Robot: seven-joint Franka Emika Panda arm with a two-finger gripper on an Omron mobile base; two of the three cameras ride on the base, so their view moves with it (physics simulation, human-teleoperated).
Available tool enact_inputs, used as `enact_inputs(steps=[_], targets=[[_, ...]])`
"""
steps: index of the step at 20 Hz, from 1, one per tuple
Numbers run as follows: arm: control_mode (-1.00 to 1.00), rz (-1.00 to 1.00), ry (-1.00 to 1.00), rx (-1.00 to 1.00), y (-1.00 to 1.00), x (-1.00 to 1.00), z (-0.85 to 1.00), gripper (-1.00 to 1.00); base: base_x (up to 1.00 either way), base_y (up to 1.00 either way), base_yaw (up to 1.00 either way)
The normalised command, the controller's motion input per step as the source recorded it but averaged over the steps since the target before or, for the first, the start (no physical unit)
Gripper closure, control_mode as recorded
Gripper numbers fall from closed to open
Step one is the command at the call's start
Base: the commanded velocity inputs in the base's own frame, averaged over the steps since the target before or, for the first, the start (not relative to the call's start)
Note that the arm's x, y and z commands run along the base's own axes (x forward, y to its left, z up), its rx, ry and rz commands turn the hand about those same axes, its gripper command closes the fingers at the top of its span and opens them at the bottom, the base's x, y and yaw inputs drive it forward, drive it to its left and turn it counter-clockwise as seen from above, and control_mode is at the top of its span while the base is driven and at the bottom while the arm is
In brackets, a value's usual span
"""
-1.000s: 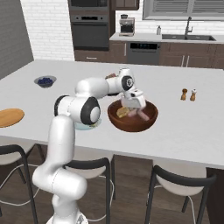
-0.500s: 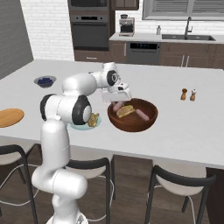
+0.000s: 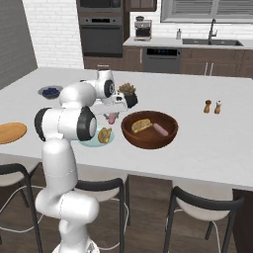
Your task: Place one bun and one sausage from the bowl on each plate.
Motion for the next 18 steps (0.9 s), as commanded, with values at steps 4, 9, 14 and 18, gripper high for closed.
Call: enact_inputs(steps=[4, 9, 14, 18], targets=[[-1.0, 0.46, 0.01, 0.07, 0.99, 0.0, 0.0, 1.0, 0.0, 0.0, 0.0], [-1.0, 0.38, 0.01, 0.04, 0.82, -0.25, -0.15, 1.0, 0.0, 0.0, 0.0], [-1.0, 0.1, 0.0, 0.01, 0.21, -0.45, -0.48, 1.0, 0.0, 0.0, 0.0], [-1.0, -0.1, 0.0, 0.03, 0.15, -0.02, -0.15, 1.0, 0.0, 0.0, 0.0]])
